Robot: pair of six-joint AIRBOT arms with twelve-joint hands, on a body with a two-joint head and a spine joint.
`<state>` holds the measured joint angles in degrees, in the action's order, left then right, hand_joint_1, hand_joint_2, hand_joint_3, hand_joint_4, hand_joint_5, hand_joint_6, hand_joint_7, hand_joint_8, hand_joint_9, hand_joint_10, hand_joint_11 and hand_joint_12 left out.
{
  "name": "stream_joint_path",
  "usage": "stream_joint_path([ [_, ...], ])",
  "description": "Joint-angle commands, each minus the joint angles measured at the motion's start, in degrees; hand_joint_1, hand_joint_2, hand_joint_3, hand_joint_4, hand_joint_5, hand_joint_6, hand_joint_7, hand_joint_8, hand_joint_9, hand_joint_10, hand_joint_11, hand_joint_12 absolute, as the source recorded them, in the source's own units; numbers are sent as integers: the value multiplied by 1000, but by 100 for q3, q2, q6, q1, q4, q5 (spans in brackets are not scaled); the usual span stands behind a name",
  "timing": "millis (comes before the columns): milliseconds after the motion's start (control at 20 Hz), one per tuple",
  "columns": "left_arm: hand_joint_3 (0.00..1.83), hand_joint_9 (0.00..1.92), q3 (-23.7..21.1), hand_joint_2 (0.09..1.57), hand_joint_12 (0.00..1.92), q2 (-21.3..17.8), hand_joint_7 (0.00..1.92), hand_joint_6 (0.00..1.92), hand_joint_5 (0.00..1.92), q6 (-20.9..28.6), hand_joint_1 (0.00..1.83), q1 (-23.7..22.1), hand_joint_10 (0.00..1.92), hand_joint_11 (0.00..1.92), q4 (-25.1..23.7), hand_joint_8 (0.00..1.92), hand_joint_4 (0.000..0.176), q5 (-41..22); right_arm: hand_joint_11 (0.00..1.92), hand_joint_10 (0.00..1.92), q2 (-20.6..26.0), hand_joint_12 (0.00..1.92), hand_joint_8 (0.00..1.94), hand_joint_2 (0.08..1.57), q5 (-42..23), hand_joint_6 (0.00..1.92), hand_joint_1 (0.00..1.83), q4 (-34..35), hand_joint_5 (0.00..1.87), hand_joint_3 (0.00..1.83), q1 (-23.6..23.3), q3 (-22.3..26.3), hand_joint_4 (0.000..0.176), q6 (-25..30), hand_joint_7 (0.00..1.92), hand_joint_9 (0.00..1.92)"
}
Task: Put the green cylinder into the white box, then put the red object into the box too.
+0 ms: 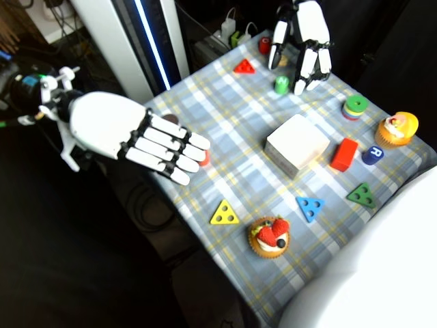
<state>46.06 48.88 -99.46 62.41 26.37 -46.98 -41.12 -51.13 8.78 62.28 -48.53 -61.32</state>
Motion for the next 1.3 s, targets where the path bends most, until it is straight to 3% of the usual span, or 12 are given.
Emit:
stream_joint_path([
  [0, 2, 0, 40, 1050, 1676, 36, 620, 36, 548, -7, 1115, -71, 1174, 0, -104, 36, 0, -581, 0, 2, -11, 376, 0, 1265, -678, 0, 521, 32, 0, 1, -88, -21, 5, 42, 0, 5],
  [150, 0, 0, 109, 1034, 1867, 100, 661, 50, 600, -10, 1153, -163, 1307, 0, -140, 89, 0, -479, 0, 4, -32, 277, 0, 1271, -677, 0, 542, 31, 0, 1, -84, -35, 16, 100, 0, 11],
  [400, 0, 187, 122, 1028, 1921, 189, 587, 268, 764, -304, 1193, -232, 1429, 0, -80, 914, 0, -374, 0, 10, -34, 502, 1, 1281, -679, 0, 477, 28, 0, 2, -82, -45, 33, 141, 8, 34],
  [450, 1, 233, 133, 1037, 1921, 204, 599, 424, 729, -305, 1189, -236, 1459, 0, -72, 1005, 0, -353, 0, 8, -34, 502, 0, 1284, -678, 0, 497, 30, 0, 2, -81, -46, 29, 142, 1, 28],
  [500, 7, 297, 145, 1161, 1921, 221, 809, 1033, 760, -305, 1187, -236, 1508, 0, -60, 1256, 0, -340, 0, 6, -35, 468, 0, 1288, -677, 0, 512, 30, 0, 1, -76, -48, 16, 153, 1, 25],
  [550, 4, 321, 146, 1195, 1921, 225, 841, 1179, 753, -305, 1183, -236, 1529, 0, -59, 1329, 0, -339, 0, 7, -35, 524, 0, 1291, -677, 0, 521, 30, 0, 0, -74, -48, 8, 156, 0, 26],
  [650, 0, 403, 169, 1195, 1921, 255, 866, 1147, 788, -307, 1194, -236, 1596, 0, -45, 1362, 0, -312, 0, 6, -40, 546, 0, 1293, -677, 0, 532, 30, 0, 0, -70, -49, 13, 159, 0, 26],
  [750, 0, 427, 278, 1172, 1921, 360, 865, 930, 903, -308, 1233, -256, 1766, 0, 8, 1434, 0, -202, 0, 12, -42, 589, 2, 1293, -677, 0, 538, 31, 0, 0, -68, -51, 9, 160, 10, 41],
  [800, 0, 469, 323, 1143, 1921, 400, 834, 1042, 926, -308, 1164, -276, 1890, 0, 32, 1683, 0, -159, 0, 8, -42, 519, 0, 1291, -677, 0, 510, 31, 0, 0, -68, -51, 12, 161, 7, 34],
  [850, 4, 468, 334, 1151, 1921, 413, 811, 1114, 899, -308, 1142, -301, 1915, 0, 32, 1751, 0, -154, 0, 5, -42, 495, 0, 1290, -677, 0, 513, 31, 0, 0, -67, -51, 9, 163, 4, 29],
  [1050, 0, 375, 133, 1187, 1921, 210, 850, 1024, 853, -308, 1216, -375, 1770, 0, -118, 1460, 0, -479, 0, 9, -40, 490, 0, 1291, -679, 0, 516, 33, 0, 0, -49, -51, 2, 174, 0, 21],
  [1250, 0, 374, -136, 1188, 1921, -108, 855, 965, 853, -308, 1231, -482, 1806, 0, -407, 1486, 0, -836, 0, 6, -33, 487, 0, 1294, -683, 0, 494, 33, 0, 1, -50, -48, 15, 189, 0, 16],
])
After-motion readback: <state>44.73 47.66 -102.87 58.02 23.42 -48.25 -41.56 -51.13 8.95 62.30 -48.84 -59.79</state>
